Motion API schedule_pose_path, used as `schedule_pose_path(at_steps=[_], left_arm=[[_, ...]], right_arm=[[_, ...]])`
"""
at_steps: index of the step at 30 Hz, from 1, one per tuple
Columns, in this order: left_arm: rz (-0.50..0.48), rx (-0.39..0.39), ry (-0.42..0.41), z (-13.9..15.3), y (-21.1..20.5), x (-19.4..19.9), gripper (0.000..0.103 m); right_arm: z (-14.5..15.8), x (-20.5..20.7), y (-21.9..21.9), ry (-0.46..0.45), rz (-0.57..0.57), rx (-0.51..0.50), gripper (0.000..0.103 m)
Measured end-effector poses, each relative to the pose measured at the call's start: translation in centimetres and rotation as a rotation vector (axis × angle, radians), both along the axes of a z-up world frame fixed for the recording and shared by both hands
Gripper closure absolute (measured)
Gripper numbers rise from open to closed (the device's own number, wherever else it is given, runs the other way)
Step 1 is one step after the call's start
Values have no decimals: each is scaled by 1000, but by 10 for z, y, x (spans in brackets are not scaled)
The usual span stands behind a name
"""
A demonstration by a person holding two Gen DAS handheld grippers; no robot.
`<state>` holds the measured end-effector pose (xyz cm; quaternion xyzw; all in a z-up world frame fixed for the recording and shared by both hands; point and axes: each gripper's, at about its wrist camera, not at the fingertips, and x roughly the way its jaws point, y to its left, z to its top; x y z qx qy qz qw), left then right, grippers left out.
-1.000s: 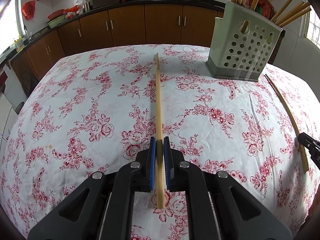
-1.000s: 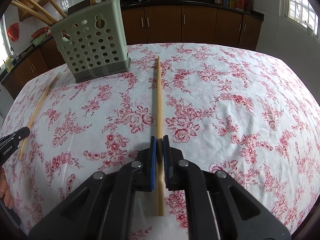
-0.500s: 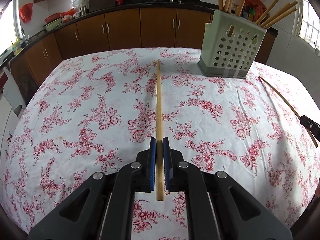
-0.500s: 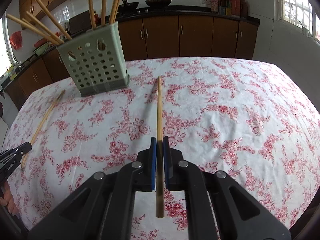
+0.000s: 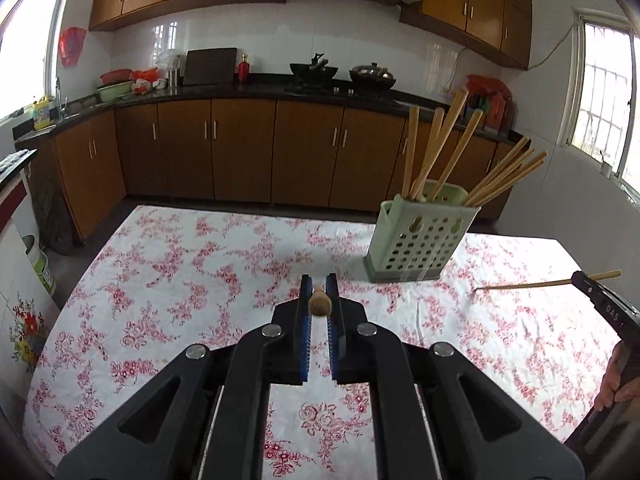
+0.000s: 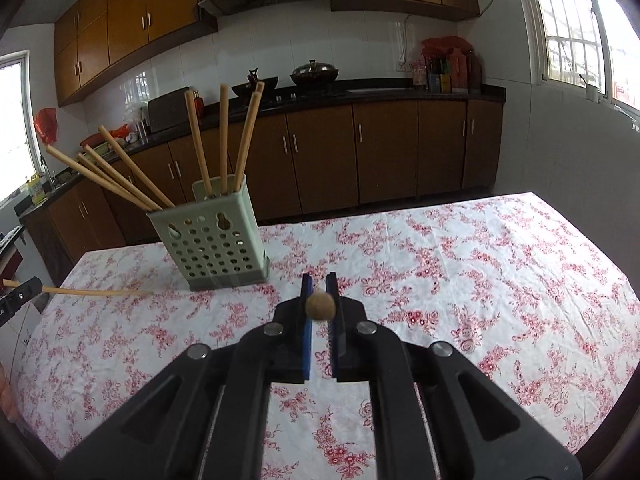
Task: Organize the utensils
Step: 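Carry both chopsticks over the green holder and lower them in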
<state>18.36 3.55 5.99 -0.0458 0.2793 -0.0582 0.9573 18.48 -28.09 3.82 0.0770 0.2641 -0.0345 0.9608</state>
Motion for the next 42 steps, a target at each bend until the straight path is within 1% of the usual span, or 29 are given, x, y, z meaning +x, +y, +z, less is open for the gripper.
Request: schedule_pose_path(at_steps=[4,11,15,18,22,26,30,33,36,39,42], left_arm=[[3,-20,-44,18,4,1,96],[5,-23,-70,29,3,3,96],[-30,-31,-92,42,-4,-1,96],[-73,-37,-118,57,-14,-7,96],[-135,-68,-158,82,-31,-14,96],[-167,-102,-223,110,-49,-16,96],[-155,-121,-287,133,-65,-9,96],[-122,-120,-332,146,-75,3,96],[-89,-88,-366,150,-84,16,96],[-68,-71,-353,146,-90,36,96],[-47,-59,-330,138,-92,51,96]], right_arm=[[15,-3,0,-45,5,-2,95],[28,-1,3,-82,18,-1,95],[43,0,3,-98,41,28,95],[64,-4,3,-129,77,63,95],[103,-15,3,-181,156,115,95],[138,-28,8,-255,210,112,95],[163,-30,13,-313,224,98,95],[174,-21,17,-336,227,103,95],[180,-5,22,-339,228,84,95],[180,16,29,-314,227,60,95],[173,44,36,-259,227,40,95]])
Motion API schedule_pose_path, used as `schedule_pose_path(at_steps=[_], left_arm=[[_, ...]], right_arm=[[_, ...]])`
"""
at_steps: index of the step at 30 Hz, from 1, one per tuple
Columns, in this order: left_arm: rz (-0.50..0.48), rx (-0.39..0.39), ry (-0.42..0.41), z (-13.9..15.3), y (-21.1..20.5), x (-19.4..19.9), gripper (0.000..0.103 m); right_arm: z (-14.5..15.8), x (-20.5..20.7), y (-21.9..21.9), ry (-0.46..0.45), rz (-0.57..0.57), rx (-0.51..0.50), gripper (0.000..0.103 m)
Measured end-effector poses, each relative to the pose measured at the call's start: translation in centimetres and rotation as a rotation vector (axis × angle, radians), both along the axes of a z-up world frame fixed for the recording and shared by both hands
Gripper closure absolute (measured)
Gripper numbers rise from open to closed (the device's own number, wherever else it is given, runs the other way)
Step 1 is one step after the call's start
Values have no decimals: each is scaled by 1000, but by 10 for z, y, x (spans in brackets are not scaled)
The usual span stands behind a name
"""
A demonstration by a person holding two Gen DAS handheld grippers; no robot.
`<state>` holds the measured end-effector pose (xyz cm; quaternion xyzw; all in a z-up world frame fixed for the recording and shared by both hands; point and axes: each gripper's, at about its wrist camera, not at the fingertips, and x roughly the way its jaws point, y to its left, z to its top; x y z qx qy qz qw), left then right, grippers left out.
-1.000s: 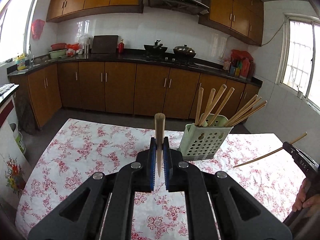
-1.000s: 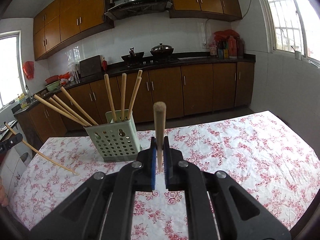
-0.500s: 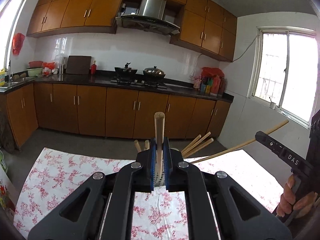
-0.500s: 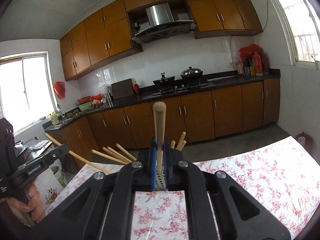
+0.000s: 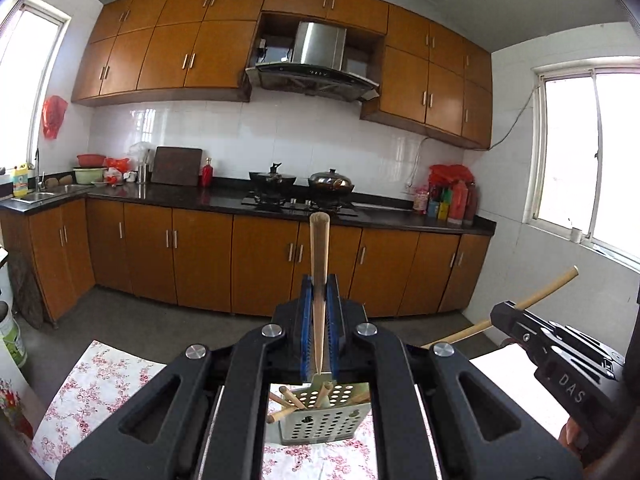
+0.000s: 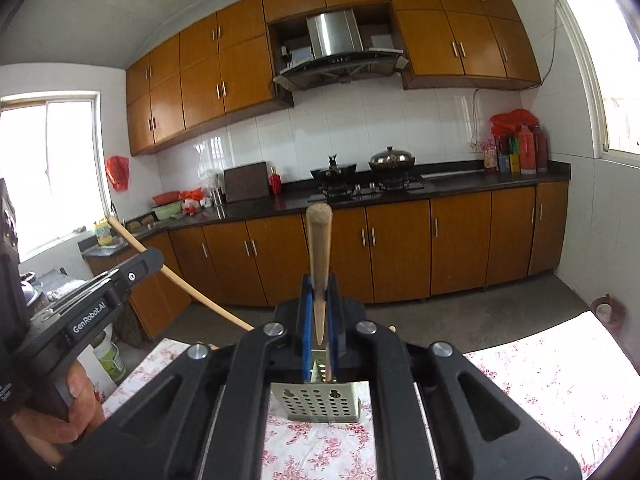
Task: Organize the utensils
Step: 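Carry both chopsticks over the green holder and lower them in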
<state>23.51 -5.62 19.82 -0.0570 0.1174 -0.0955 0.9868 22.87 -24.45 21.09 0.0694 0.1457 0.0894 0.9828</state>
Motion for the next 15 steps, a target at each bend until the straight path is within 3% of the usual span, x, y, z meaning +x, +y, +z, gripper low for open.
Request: schedule_pose_path(at_steps=[7,15], left_arm=[[-8,14,91,-22,-2,27,96],[-19,15,130,-33,-1,34,96]], right_arm=[[-25,45,16,114,16,-24,95],[-46,63,21,156,20,-28,95]])
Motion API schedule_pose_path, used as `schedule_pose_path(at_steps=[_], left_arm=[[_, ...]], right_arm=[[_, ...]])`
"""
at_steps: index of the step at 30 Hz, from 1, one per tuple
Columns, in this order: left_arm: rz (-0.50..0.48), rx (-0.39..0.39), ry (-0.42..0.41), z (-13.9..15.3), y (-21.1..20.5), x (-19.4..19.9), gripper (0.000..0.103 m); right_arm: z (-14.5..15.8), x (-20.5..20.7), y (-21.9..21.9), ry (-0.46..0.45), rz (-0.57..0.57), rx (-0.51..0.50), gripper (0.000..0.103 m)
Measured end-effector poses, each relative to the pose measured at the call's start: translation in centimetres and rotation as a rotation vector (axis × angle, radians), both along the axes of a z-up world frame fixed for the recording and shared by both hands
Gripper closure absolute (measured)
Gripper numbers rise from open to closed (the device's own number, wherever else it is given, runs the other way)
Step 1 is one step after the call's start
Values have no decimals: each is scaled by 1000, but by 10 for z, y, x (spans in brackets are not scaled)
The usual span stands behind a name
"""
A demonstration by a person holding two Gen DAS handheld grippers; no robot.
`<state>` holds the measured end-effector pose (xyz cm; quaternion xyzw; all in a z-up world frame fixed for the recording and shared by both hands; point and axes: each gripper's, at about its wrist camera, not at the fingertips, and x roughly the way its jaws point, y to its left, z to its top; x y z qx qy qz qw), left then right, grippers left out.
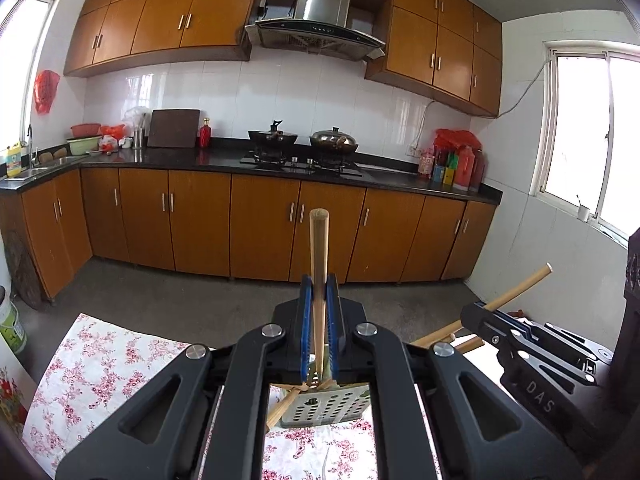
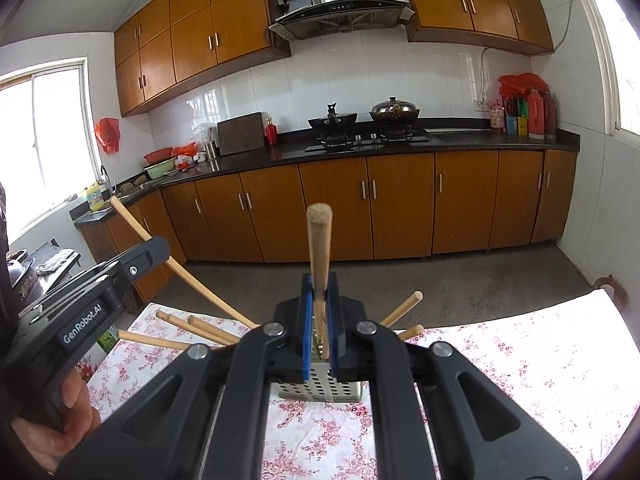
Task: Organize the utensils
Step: 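Carry both chopsticks over the green holder and lower them in, then open both grippers and withdraw them from the holder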
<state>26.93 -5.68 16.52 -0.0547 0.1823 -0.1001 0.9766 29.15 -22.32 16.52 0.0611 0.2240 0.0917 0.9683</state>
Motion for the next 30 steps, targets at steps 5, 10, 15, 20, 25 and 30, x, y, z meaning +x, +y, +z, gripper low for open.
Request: schedule_pose_path(at_steps=[5,10,15,20,25,30], left_arm=[[-1,-3,10,-3,2,2,96],[-13,-30,8,4,3,1,95],[-18,-59,-12,10,11,-7,71],[-14,-72,-26,14,15,-16,70],[-8,-82,-52,22,20,-29,67],[-8,-61,-102,21,33,-63,42]], right_arm=[[-8,3,0,15,-7,10,95],[-5,2,-8,2,-20,34,92],[1,-14,-19,-35,-43,54,83],[8,-33,-25,-78,-64,51,76],[15,-55,-26,-125,-77,28,61],[19,-95,-25,-205,-84,12,31]])
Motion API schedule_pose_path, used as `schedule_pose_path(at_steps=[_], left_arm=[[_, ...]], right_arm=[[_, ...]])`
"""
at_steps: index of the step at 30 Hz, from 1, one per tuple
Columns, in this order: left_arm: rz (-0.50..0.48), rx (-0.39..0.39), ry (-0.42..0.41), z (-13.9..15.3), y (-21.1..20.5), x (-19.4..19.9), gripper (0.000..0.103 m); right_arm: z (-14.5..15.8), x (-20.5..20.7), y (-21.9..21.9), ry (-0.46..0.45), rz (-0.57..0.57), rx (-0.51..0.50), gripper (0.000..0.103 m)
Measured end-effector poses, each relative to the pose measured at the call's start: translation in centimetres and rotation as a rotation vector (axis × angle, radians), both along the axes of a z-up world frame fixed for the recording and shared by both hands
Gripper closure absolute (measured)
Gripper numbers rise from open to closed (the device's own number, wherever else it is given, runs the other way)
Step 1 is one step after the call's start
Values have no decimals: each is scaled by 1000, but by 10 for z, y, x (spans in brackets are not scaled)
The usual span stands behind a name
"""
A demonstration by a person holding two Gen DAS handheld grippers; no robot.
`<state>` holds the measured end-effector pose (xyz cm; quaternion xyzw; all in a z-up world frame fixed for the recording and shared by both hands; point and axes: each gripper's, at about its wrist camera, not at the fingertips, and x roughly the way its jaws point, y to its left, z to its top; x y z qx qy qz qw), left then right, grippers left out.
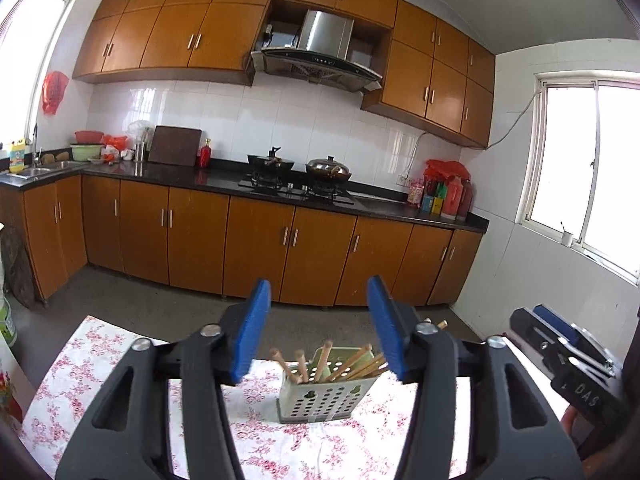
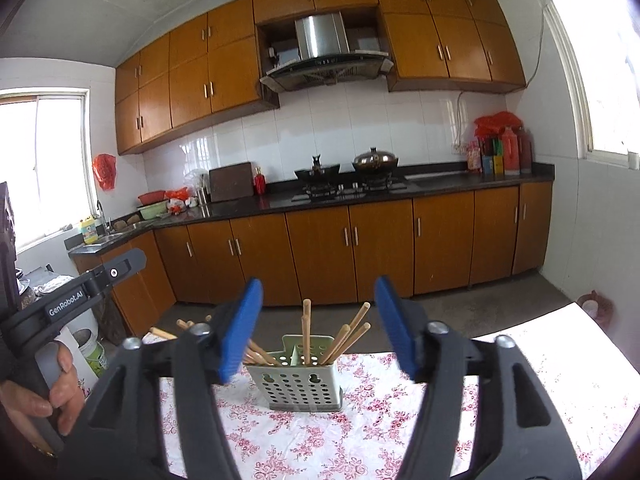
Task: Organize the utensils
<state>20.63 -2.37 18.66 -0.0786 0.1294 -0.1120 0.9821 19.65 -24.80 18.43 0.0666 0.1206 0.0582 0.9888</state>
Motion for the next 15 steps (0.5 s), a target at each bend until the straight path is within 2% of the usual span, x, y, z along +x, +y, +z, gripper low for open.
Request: schedule_pose_path(at_steps=[1,3,5,6,9,12,15], left_arm=[[3,6,-7,-2,3,-8,39],[5,25,-22,-7,8,-26,26],[17,46,-34,-14,13,-44,17],[18,55,-43,-18,16,-55,10],[43,92,-65,-34,24,-85,2],[85,137,-69,-55,29,-112,2],[132,151,-58,-78,35,-134,2]], right_arm=[[-1,-11,1,-19,-3,-5,27],[-5,-32,4,-52,-8,-15,9],[-12,-52,7,-83,-21,-24,4],[-15,-61,9,-97,-31,-27,4],[-29,-88,16,-111,-82,-66,4],[-45,-106,25,-67,-129,-117,4],[-67,-124,29,-39,-142,-125,4]])
